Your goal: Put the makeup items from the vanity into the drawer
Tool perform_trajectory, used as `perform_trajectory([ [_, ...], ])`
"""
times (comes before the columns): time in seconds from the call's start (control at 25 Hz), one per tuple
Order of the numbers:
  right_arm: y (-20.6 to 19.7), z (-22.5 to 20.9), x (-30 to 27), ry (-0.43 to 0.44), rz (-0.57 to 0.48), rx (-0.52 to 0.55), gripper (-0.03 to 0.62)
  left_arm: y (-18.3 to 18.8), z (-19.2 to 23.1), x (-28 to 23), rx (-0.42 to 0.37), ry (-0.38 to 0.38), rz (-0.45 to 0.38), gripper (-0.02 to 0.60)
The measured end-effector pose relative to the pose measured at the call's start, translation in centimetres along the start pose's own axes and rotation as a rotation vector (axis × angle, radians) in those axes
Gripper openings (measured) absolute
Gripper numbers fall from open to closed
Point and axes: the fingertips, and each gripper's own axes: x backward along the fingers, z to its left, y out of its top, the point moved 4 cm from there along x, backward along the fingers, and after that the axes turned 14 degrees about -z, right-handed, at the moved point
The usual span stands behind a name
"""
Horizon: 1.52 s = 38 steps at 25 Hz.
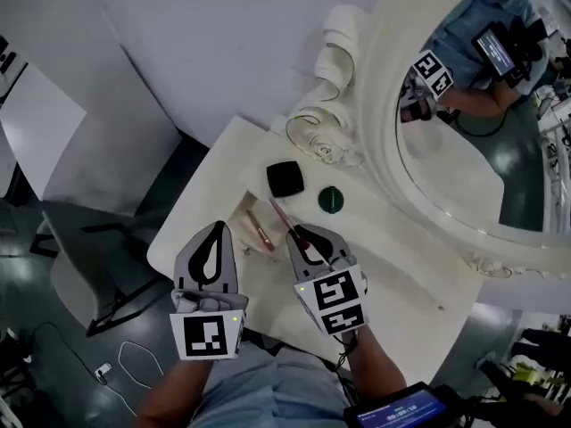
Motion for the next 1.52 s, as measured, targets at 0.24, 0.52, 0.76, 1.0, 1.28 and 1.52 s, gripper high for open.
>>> perform_trajectory([
  [0.24,-1.0,2.2,-3.4,0.071,0.07,0.061,0.043,-1.6,3.0,-0.1,0.017,0.045,0.03,-0.002],
  [0.52,-2.7,2.9,-5.3,0.112,0.153,0.077,0.044,-2.7,5.3,-0.4,0.031,0.087,0.056,-0.002],
  [0.76,-2.6,3.2,-5.7,0.116,0.144,0.06,0.097,-3.0,5.7,-0.3,0.036,0.096,0.067,-0.002],
  [1.0,-2.1,2.8,-5.1,0.088,0.118,0.053,0.095,-2.5,5.2,-0.3,0.031,0.081,0.057,-0.002],
  [1.28,-1.1,1.8,-3.1,0.029,0.074,0.045,0.094,-1.4,3.4,-0.4,0.025,0.032,0.022,-0.002],
  [1.52,-0.4,-0.3,-0.7,-0.054,0.035,0.035,0.094,-0.4,0.8,-0.9,0.019,-0.035,-0.011,-0.002],
])
